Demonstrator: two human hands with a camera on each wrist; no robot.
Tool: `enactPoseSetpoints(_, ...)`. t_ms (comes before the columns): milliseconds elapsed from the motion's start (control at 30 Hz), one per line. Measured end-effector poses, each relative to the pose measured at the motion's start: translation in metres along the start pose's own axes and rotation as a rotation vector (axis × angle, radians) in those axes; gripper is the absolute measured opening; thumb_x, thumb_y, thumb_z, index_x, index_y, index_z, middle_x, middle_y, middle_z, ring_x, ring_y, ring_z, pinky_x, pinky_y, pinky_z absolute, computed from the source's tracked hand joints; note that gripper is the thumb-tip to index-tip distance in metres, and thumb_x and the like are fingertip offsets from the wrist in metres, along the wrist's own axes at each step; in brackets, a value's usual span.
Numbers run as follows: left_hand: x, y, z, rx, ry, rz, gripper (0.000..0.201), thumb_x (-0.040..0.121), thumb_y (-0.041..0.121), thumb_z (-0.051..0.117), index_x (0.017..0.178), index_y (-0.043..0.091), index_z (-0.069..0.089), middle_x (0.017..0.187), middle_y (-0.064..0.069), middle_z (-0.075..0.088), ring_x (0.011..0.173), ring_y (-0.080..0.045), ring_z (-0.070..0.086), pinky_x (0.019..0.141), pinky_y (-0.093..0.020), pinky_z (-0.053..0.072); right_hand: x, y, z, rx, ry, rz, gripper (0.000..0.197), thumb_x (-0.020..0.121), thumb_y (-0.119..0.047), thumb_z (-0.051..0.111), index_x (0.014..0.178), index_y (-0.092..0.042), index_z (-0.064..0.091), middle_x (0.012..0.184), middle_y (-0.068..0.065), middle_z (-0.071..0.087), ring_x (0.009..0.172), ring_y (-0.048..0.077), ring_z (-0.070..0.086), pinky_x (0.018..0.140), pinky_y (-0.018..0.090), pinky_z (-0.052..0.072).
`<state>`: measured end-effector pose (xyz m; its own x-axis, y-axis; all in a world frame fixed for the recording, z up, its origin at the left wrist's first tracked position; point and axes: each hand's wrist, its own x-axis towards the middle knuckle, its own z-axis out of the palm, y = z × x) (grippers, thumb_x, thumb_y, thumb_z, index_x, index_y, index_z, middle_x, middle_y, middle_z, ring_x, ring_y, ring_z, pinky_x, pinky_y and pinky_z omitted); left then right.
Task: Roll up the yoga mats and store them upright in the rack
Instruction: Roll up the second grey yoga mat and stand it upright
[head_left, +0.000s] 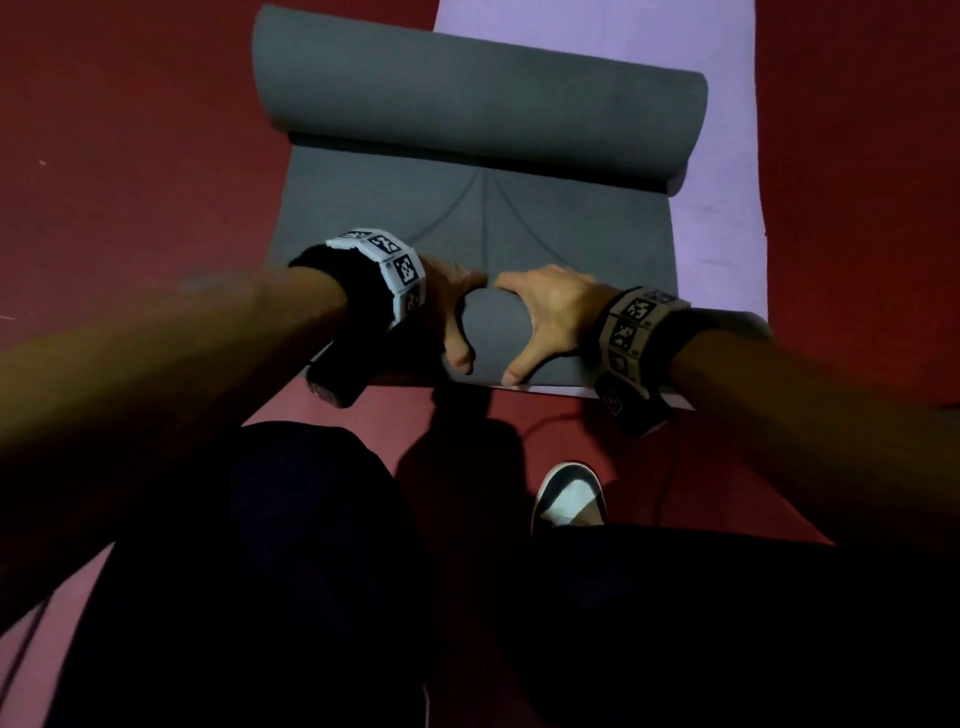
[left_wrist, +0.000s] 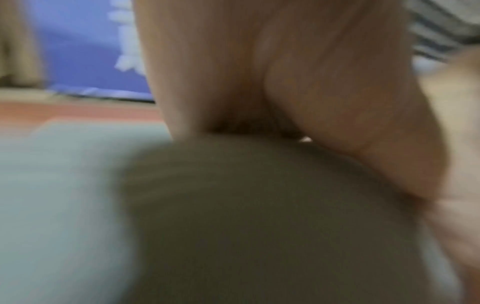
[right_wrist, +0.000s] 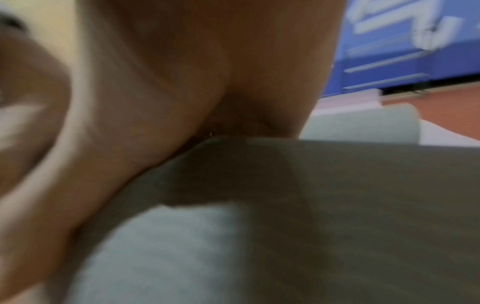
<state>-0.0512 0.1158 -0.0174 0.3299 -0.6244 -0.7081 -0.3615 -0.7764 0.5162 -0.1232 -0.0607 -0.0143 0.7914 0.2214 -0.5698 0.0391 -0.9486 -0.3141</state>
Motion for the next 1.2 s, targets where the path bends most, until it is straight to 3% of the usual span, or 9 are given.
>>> enactPoseSetpoints(100, 0.002, 0.009, 0.009, 0.309, 0.106, 0.019, 0.106, 0.04, 0.057, 0.094, 0.125, 0.028, 0.038, 0.113, 0.003, 0.059, 0.101, -0.024, 0.061, 0.084, -0.039, 0.052, 0.003, 0.004, -0.009, 0.073, -0.04, 0.03, 0.086, 0.041, -0.069, 0.091, 0.113, -0.029, 0.065, 0.104, -0.012, 0.069, 0.095, 0.012, 0.065, 0.088, 0.033, 0.055)
enactPoseSetpoints(200, 0.0, 0.012, 0.01, 0.468, 0.178, -0.003, 0.104, 0.047, 0.061, 0.091, 0.125, 0.021, 0.036, 0.114, -0.008, 0.059, 0.101, -0.032, 0.062, 0.073, -0.036, 0.044, 0.007, 0.003, -0.01, 0.108, -0.075, 0.036, 0.089, 0.043, -0.066, 0.092, 0.118, -0.029, 0.063, 0.108, -0.012, 0.068, 0.098, 0.011, 0.065, 0.093, 0.034, 0.054)
enactPoseSetpoints(333, 0.002, 0.002, 0.004, 0.237, 0.109, -0.005, 0.101, 0.044, 0.049, 0.095, 0.13, 0.037, 0.044, 0.109, 0.012, 0.06, 0.105, -0.015, 0.061, 0.085, -0.032, 0.05, 0.001, -0.001, -0.002, 0.12, -0.09, -0.004, 0.105, 0.046, -0.066, 0.091, 0.135, -0.034, 0.046, 0.123, -0.016, 0.055, 0.112, 0.01, 0.053, 0.099, 0.029, 0.043)
enactPoseSetpoints(500, -0.001, -0.009, 0.001, 0.057, 0.041, -0.035, 0.08, 0.057, 0.026, 0.097, 0.123, 0.028, 0.05, 0.103, 0.015, 0.062, 0.105, -0.011, 0.061, 0.066, -0.019, 0.045, 0.004, -0.005, 0.007, -0.026, -0.048, -0.021, 0.107, 0.043, -0.073, 0.087, 0.13, -0.031, 0.042, 0.125, -0.004, 0.06, 0.115, 0.022, 0.056, 0.097, 0.04, 0.047)
enactPoseSetpoints(700, -0.001, 0.004, 0.005, 0.259, 0.083, 0.024, 0.092, 0.049, 0.043, 0.097, 0.116, 0.025, 0.038, 0.106, 0.005, 0.055, 0.099, -0.018, 0.056, 0.08, -0.032, 0.046, 0.007, 0.002, -0.012, 0.084, -0.098, 0.001, 0.089, 0.049, -0.063, 0.093, 0.122, -0.024, 0.06, 0.11, -0.008, 0.065, 0.102, 0.016, 0.062, 0.084, 0.027, 0.047)
enactPoseSetpoints(867, 0.002, -0.011, 0.001, -0.019, -0.008, 0.036, 0.089, 0.049, 0.017, 0.1, 0.125, 0.028, 0.055, 0.109, 0.007, 0.071, 0.109, -0.015, 0.066, 0.092, -0.04, 0.055, 0.002, -0.003, -0.001, 0.069, -0.098, 0.0, 0.099, 0.047, -0.074, 0.086, 0.127, -0.033, 0.044, 0.117, -0.006, 0.062, 0.105, 0.019, 0.061, 0.092, 0.036, 0.05)
enactPoseSetpoints(1067, 0.001, -0.004, -0.001, 0.093, -0.007, -0.069, 0.08, 0.051, 0.036, 0.098, 0.115, 0.028, 0.052, 0.105, 0.011, 0.065, 0.1, -0.009, 0.062, 0.084, -0.033, 0.055, 0.001, -0.005, 0.012, -0.038, -0.029, -0.027, 0.103, 0.045, -0.078, 0.083, 0.122, -0.025, 0.041, 0.115, -0.001, 0.061, 0.105, 0.024, 0.058, 0.082, 0.034, 0.043)
enactPoseSetpoints(1133, -0.003, 0.002, 0.002, 0.111, 0.067, -0.029, 0.086, 0.054, 0.034, 0.097, 0.121, 0.03, 0.043, 0.1, 0.014, 0.06, 0.093, -0.006, 0.06, 0.074, -0.023, 0.049, 0.002, 0.001, 0.004, 0.052, -0.043, -0.018, 0.099, 0.046, -0.073, 0.087, 0.125, -0.028, 0.05, 0.114, -0.008, 0.064, 0.104, 0.018, 0.061, 0.086, 0.033, 0.049)
enactPoseSetpoints(1200, -0.007, 0.012, 0.004, 0.246, 0.105, 0.024, 0.101, 0.047, 0.043, 0.098, 0.127, 0.028, 0.038, 0.11, 0.005, 0.06, 0.1, -0.018, 0.062, 0.08, -0.031, 0.051, 0.001, 0.007, -0.007, 0.153, -0.071, -0.02, 0.091, 0.048, -0.066, 0.092, 0.126, -0.033, 0.058, 0.112, -0.015, 0.066, 0.102, 0.008, 0.062, 0.091, 0.026, 0.048)
